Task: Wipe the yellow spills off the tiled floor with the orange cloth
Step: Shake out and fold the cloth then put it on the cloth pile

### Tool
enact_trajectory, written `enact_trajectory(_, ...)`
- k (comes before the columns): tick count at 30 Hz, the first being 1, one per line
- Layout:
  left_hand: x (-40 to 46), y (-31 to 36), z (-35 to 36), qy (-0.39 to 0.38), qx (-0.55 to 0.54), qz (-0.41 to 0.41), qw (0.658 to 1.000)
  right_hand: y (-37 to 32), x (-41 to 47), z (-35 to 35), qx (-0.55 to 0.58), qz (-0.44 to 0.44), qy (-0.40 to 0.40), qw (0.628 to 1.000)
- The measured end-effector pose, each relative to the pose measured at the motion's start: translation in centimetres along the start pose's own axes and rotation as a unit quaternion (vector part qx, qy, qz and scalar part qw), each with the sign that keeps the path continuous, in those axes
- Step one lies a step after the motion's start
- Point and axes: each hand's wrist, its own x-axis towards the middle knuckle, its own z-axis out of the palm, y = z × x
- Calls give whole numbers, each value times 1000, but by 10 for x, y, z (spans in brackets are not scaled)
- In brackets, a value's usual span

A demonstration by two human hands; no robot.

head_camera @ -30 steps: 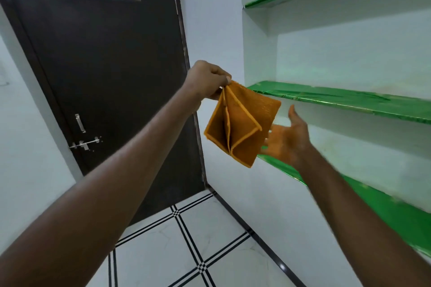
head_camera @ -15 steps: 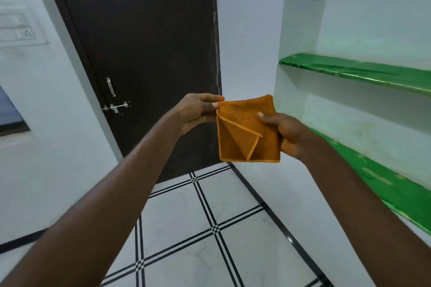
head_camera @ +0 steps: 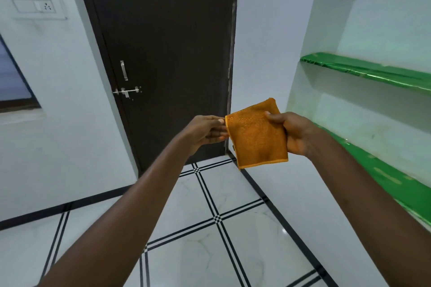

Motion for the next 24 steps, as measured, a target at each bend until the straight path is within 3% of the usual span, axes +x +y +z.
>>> enact_trajectory(4,-45,-24,-67,33,-25,-8,999,21,4,65,-9,21,-31,999)
enact_trajectory(14,-202,-93,-268,228,-48,-38,972,78,19,303,-83,79,-163,980)
enact_trajectory(24,-355,-148,-389,388,-88,-52,916,132,11,508,-130,152,-358,912)
